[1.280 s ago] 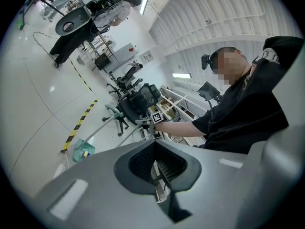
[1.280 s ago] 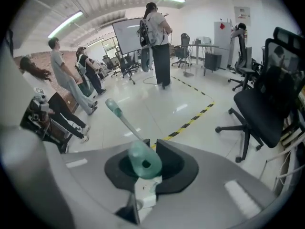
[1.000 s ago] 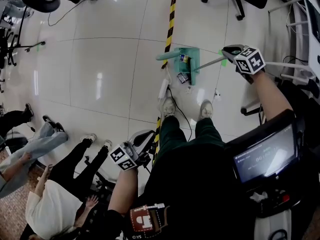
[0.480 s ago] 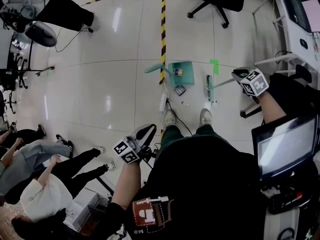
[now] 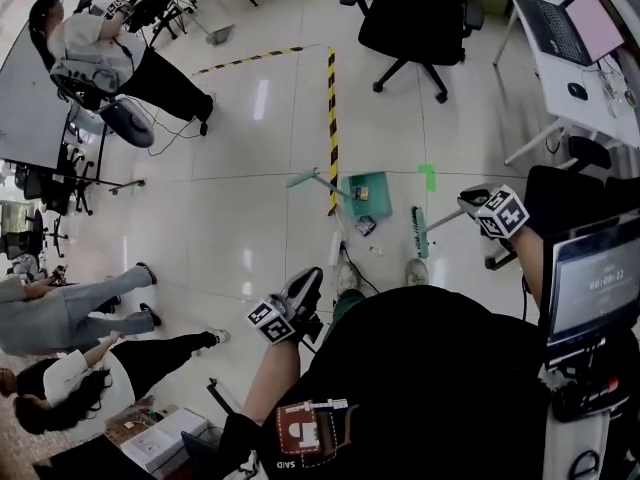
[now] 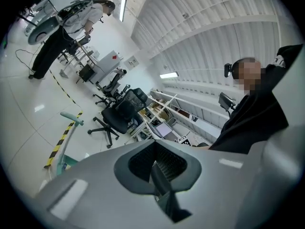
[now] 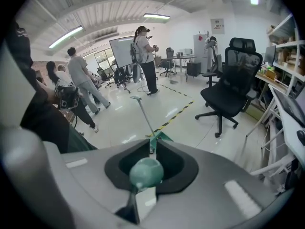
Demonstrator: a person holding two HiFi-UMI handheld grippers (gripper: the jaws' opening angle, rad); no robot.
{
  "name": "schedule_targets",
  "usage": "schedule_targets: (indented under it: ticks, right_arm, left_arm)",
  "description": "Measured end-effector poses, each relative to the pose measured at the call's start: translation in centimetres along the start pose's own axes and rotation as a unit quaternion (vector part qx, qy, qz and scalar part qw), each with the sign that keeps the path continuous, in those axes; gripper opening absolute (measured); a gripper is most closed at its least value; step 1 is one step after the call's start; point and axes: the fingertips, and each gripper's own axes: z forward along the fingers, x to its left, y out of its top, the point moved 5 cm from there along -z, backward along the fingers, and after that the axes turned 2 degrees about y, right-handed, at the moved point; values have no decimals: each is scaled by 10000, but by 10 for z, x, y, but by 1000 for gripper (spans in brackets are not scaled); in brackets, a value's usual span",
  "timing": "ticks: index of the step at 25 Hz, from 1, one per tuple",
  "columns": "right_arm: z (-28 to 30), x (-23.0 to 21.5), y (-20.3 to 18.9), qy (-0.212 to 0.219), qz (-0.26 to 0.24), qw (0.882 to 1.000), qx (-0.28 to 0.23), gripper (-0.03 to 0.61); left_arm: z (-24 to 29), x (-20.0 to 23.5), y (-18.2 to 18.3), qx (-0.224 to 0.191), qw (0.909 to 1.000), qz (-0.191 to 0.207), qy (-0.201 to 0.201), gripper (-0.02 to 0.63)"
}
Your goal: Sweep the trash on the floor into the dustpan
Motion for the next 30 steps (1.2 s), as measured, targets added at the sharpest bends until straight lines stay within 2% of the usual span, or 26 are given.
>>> schedule_targets:
  ticks: [5,9,13,17,21,23,26,30]
  right_arm:
    - [-17,22,-11,111,298,9991,-295,43]
    - [-32,70,-12,2,285,9986,-437,43]
    - [-43,122,-15,-425,330,9971,-536,43]
    - [-51,175,-30,-949,454,9932,-501,41]
    - [-65,225,-44,-1285,537,9894,-417,41]
    - [-74,248,-56,-1318,480,9895,-351,41]
    - [-90,275,-85,-1277,354,9910,-189,41]
    - [-107,298,-135,-1184,152,9928,-55,41]
  left_arm:
    - [-18,-17,-7,-58,9999,131,-11,-3]
    - [-58,-24,-1,-251,9991,249,-243,-4]
    - [-112,-16,-3,-158,9973,408,-587,-5]
    - [-174,-2,-14,183,9940,559,-920,-3]
    - [-215,16,-22,482,9909,652,-1070,-5]
    - [-223,15,-26,508,9897,668,-1155,-5]
    - [-217,-9,-33,600,9863,771,-1333,-4]
    - [-202,-46,-50,656,9782,1124,-1619,-5]
